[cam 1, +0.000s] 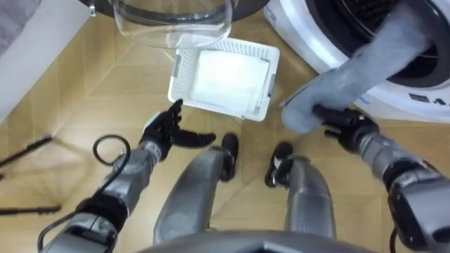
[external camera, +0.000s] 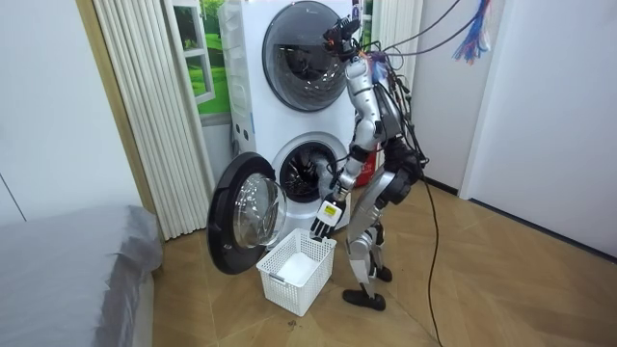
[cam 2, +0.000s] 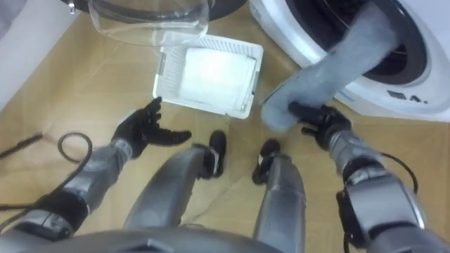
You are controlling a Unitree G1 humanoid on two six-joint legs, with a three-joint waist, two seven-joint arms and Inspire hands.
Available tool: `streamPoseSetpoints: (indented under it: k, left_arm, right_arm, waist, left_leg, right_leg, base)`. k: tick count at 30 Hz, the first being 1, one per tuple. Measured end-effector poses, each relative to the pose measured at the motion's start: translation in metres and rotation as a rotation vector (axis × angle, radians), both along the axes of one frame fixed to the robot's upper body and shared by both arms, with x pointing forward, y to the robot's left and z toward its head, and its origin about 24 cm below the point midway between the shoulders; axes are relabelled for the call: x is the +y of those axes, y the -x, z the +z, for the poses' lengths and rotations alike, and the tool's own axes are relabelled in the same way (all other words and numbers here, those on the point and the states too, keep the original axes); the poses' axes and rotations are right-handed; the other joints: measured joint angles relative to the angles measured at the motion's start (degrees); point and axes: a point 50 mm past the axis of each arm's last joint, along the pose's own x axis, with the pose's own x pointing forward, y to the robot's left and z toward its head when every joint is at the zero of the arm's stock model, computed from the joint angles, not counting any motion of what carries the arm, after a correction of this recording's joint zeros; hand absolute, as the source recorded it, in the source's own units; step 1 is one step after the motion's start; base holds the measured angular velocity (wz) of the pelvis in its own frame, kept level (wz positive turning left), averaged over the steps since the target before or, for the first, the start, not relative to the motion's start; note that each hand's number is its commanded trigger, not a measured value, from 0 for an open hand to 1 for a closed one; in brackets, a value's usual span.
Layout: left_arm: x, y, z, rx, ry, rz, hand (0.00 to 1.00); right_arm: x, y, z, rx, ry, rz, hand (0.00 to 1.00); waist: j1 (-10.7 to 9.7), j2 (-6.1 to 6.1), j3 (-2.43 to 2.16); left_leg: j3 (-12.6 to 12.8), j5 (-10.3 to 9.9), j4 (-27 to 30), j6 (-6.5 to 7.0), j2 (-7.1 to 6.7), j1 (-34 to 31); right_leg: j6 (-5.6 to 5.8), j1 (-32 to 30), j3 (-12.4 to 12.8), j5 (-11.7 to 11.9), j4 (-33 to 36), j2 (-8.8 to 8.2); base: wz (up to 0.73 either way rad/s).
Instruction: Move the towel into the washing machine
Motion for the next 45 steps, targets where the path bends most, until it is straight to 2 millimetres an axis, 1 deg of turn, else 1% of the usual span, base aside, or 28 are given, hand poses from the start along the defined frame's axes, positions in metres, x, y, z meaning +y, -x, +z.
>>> streamPoseSetpoints:
  k: [1,2,3,5,6,7,8,10,11,12,15,16,17,22,27,29,32,34,36,37,38,39,41,42,44,45]
  left_arm:
    - [0.000,0.000,0.001,-0.004,-0.007,0.007,0.00]
    - [0.000,-0.001,0.001,-0.009,-0.008,0.008,0.00]
    - [0.000,-0.001,0.002,-0.015,-0.017,0.015,0.00]
    - [0.002,0.005,0.002,-0.022,-0.044,0.020,0.00]
    - [0.003,0.006,0.002,-0.022,-0.047,0.025,0.00]
    - [0.006,0.009,0.001,-0.023,-0.049,0.040,0.00]
    - [0.007,0.011,0.001,-0.020,-0.054,0.043,0.00]
    - [0.010,0.014,0.001,-0.020,-0.066,0.054,0.00]
    - [0.012,0.014,0.001,-0.022,-0.070,0.056,0.00]
    - [0.012,0.014,0.002,-0.023,-0.071,0.057,0.00]
    - [0.011,0.016,0.000,-0.010,-0.075,0.066,0.00]
    - [0.011,0.017,0.000,-0.005,-0.076,0.068,0.00]
    - [0.010,0.017,0.000,-0.006,-0.077,0.067,0.00]
    - [0.012,0.015,0.000,-0.007,-0.090,0.080,0.00]
    - [0.010,0.011,0.002,-0.001,-0.093,0.066,0.00]
    - [0.009,0.009,0.003,0.000,-0.084,0.053,0.00]
    - [0.008,0.009,0.002,0.002,-0.078,0.050,0.00]
    - [0.005,0.009,0.002,-0.001,-0.077,0.026,0.00]
    - [0.004,0.008,0.003,-0.002,-0.081,0.009,0.00]
    - [0.004,0.007,0.002,0.001,-0.093,-0.005,0.00]
    - [0.005,0.008,-0.001,0.011,-0.117,-0.019,0.00]
    - [0.006,0.009,-0.002,0.018,-0.130,-0.024,0.00]
    - [0.009,0.013,-0.008,0.052,-0.165,-0.038,0.00]
    - [0.011,0.015,-0.010,0.065,-0.168,-0.033,0.00]
    - [0.018,0.021,-0.016,0.097,-0.195,-0.020,0.00]
    - [0.020,0.022,-0.016,0.099,-0.207,-0.020,0.00]
  right_arm:
    - [-0.002,-0.006,0.006,-0.033,-0.046,-0.064,1.00]
    - [-0.004,-0.009,0.009,-0.055,-0.065,-0.094,1.00]
    - [-0.007,-0.016,0.017,-0.095,-0.096,-0.143,1.00]
    - [-0.008,-0.038,0.040,-0.190,-0.172,-0.220,1.00]
    - [-0.009,-0.043,0.047,-0.218,-0.191,-0.238,1.00]
    - [-0.010,-0.055,0.062,-0.286,-0.254,-0.285,1.00]
    - [-0.011,-0.060,0.068,-0.312,-0.286,-0.312,0.82]
    - [-0.017,-0.070,0.086,-0.384,-0.375,-0.389,0.32]
    - [-0.020,-0.073,0.092,-0.408,-0.412,-0.420,0.00]
    - [-0.021,-0.075,0.096,-0.417,-0.434,-0.437,0.00]
    - [-0.021,-0.074,0.095,-0.393,-0.476,-0.501,0.00]
    - [-0.023,-0.074,0.097,-0.396,-0.488,-0.520,0.00]
    - [-0.024,-0.074,0.098,-0.400,-0.511,-0.546,0.00]
    - [-0.028,-0.073,0.099,-0.398,-0.566,-0.622,0.00]
    - [-0.030,-0.071,0.096,-0.385,-0.566,-0.644,0.00]
    - [-0.030,-0.069,0.094,-0.379,-0.562,-0.650,0.00]
    - [-0.031,-0.067,0.091,-0.368,-0.557,-0.663,0.00]
    - [-0.033,-0.064,0.087,-0.358,-0.555,-0.676,0.00]
    - [-0.035,-0.058,0.080,-0.360,-0.562,-0.694,0.00]
    - [-0.036,-0.052,0.073,-0.363,-0.571,-0.714,0.00]
    - [-0.035,-0.046,0.065,-0.355,-0.576,-0.732,0.00]
    - [-0.035,-0.043,0.061,-0.348,-0.573,-0.739,0.00]
    - [-0.037,-0.027,0.045,-0.320,-0.557,-0.758,0.00]
    - [-0.037,-0.023,0.041,-0.313,-0.554,-0.763,0.00]
    - [-0.038,-0.007,0.027,-0.285,-0.542,-0.776,0.00]
    - [-0.038,-0.004,0.024,-0.281,-0.540,-0.778,0.00]
  waist:
    - [-0.01,-0.48,-0.09]
    - [-0.18,-0.67,-0.05]
    - [-0.20,-0.95,-0.14]
    - [-0.51,-1.79,-0.43]
    - [-0.76,-2.02,-0.46]
    - [-1.36,-2.54,-0.40]
    - [-1.42,-2.80,-0.44]
    - [-1.58,-3.60,-0.63]
    - [-1.66,-3.99,-0.79]
    - [-1.65,-4.02,-0.81]
    - [-1.52,-4.02,-0.81]
    - [-1.88,-4.02,-0.81]
    - [-2.07,-4.01,-0.82]
    - [-2.41,-3.97,-0.83]
    - [-3.06,-3.86,-0.89]
    - [-3.03,-3.63,-1.01]
    - [-2.69,-3.44,-1.11]
    - [-2.41,-3.16,-1.29]
    - [-1.74,-2.97,-1.40]
    - [-1.26,-2.88,-1.44]
    - [-1.27,-2.75,-1.42]
    - [-1.32,-2.62,-1.48]
    - [-1.26,-1.97,-1.67]
    - [-1.24,-1.85,-1.74]
    - [-1.32,-1.30,-1.91]
    - [-1.34,-1.24,-1.95]
  left_leg:
    - [0.02,0.00,0.84,0.00,-0.14,-0.73]
    - [0.02,0.00,1.11,0.00,-0.17,-0.98]
    - [0.03,0.00,1.64,0.00,-0.13,-1.27]
    - [0.28,-0.01,2.65,0.01,0.06,-1.17]
    - [0.33,-0.01,2.76,0.01,0.05,-1.12]
    - [0.38,0.00,3.06,0.04,0.07,-0.94]
    - [0.28,0.01,3.23,0.05,0.11,-0.79]
    - [-0.24,-0.01,3.45,0.06,0.18,-0.40]
    - [-0.39,0.09,3.47,0.22,0.16,-0.65]
    - [-0.61,0.12,3.58,0.28,0.14,-0.83]
    - [-0.85,0.37,3.72,0.64,-0.25,-0.99]
    - [-0.93,0.44,3.72,0.76,-0.69,-0.99]
    - [-0.89,0.48,3.73,0.84,-0.89,-0.97]
    - [-0.78,0.25,4.47,1.30,-0.99,-0.96]
    - [-0.85,0.14,4.60,1.47,-1.04,-0.30]
    - [-0.83,0.21,4.29,1.58,-1.08,0.30]
    - [-0.82,0.27,3.60,1.63,-1.07,1.25]
    - [-0.81,0.75,1.99,1.68,-1.06,2.36]
    - [-0.84,0.97,0.78,1.62,-0.79,3.38]
    - [-0.91,1.22,-0.49,1.55,-0.67,4.57]
    - [-0.90,1.46,-1.98,1.53,-0.67,6.39]
    - [-0.89,1.46,-2.56,1.54,-0.64,7.29]
    - [-0.88,1.54,-5.29,1.55,-0.39,10.90]
    - [-0.83,1.65,-6.16,1.54,-0.31,11.85]
    - [-0.70,1.87,-9.14,1.52,0.02,15.32]
    - [-0.69,1.87,-9.72,1.51,0.03,16.06]
  right_leg:
    - [-0.15,-0.77,0.02,-0.33,0.60,-0.31]
    - [-0.24,-0.96,-0.01,-0.45,0.78,-0.40]
    - [-0.38,-1.09,-0.15,-0.56,1.14,-0.47]
    - [-0.50,-0.95,-0.03,-0.54,1.91,-0.48]
    - [-0.51,-0.93,-0.03,-0.53,2.13,-0.54]
    - [-0.51,-0.71,-0.11,-0.53,2.53,-0.61]
    - [-0.54,-0.48,-0.16,-0.52,2.61,-0.56]
    - [-0.54,0.58,-0.83,-0.55,2.71,-0.46]
    - [-0.42,0.60,-1.06,-0.65,2.71,-0.49]
    - [-0.41,0.57,-1.20,-0.65,2.71,-0.49]
    - [-0.22,0.55,-1.44,-0.53,2.97,-1.02]
    - [-0.13,0.53,-1.70,-0.58,3.41,-1.60]
    - [0.05,0.57,-1.66,-0.70,3.53,-1.70]
    - [0.43,0.95,-1.79,-0.79,3.76,-1.74]
    - [0.77,1.85,-2.10,-0.99,3.74,-1.98]
    - [0.79,2.38,-2.33,-0.98,3.51,-2.41]
    - [0.75,3.35,-2.60,-0.93,2.86,-2.46]
    - [0.85,4.37,-2.81,-0.49,1.39,-2.29]
    - [0.73,5.57,-3.19,0.09,-0.20,-1.70]
    - [0.85,6.80,-3.27,0.58,-1.67,-1.37]
    - [1.07,8.56,-3.34,0.88,-3.10,-1.14]
    - [1.21,9.48,-3.35,0.96,-3.79,-0.78]
    - [1.74,13.17,-3.23,1.66,-7.19,0.24]
    - [1.89,14.15,-3.12,1.97,-8.28,0.56]
    - [2.26,17.72,-3.25,2.85,-12.02,1.45]
    - [2.33,18.44,-3.28,2.92,-12.69,1.56]
  base:
    - [0.08]
    - [0.08]
    - [0.04]
    - [-0.02]
    - [0.00]
    - [0.07]
    - [0.08]
    - [0.17]
    - [0.22]
    - [0.16]
    - [0.05]
    - [0.12]
    - [0.13]
    - [0.02]
    - [0.03]
    - [0.00]
    - [0.00]
    - [-0.02]
    - [-0.05]
    - [-0.05]
    - [-0.03]
    - [-0.04]
    - [-0.10]
    - [-0.15]
    - [-0.13]
    - [-0.06]
